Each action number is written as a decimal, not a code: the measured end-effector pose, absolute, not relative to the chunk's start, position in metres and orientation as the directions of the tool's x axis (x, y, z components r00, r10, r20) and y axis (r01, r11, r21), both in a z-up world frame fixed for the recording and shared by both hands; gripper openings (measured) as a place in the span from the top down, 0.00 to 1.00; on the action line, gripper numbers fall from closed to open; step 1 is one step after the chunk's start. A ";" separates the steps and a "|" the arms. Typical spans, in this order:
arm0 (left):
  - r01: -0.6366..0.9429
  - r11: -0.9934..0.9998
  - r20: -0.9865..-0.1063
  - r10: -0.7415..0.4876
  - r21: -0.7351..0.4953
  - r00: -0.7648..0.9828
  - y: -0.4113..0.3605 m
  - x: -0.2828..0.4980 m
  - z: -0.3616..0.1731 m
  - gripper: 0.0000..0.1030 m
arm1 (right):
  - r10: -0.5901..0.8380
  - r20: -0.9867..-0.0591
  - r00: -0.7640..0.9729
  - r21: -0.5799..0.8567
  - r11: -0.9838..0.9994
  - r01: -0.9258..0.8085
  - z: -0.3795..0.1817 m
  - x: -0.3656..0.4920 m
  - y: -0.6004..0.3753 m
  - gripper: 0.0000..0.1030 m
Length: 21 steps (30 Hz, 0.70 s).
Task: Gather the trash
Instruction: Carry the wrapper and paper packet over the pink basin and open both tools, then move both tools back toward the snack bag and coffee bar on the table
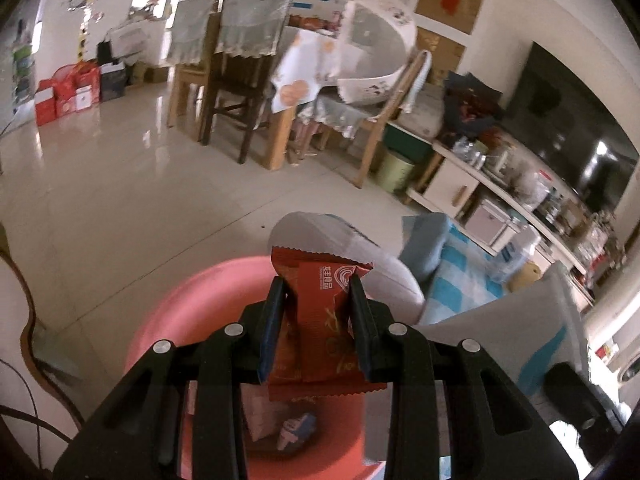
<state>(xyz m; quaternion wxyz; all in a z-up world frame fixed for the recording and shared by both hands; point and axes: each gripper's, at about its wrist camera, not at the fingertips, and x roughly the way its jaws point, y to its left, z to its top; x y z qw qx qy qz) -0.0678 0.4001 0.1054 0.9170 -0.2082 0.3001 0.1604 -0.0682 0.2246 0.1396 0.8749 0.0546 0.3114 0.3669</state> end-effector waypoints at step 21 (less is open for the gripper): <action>-0.433 0.898 -0.605 0.300 -0.082 0.738 0.356 -0.059 0.115 0.20 | 0.463 -0.588 0.663 0.190 0.876 -0.443 0.103 -0.084 0.147 0.15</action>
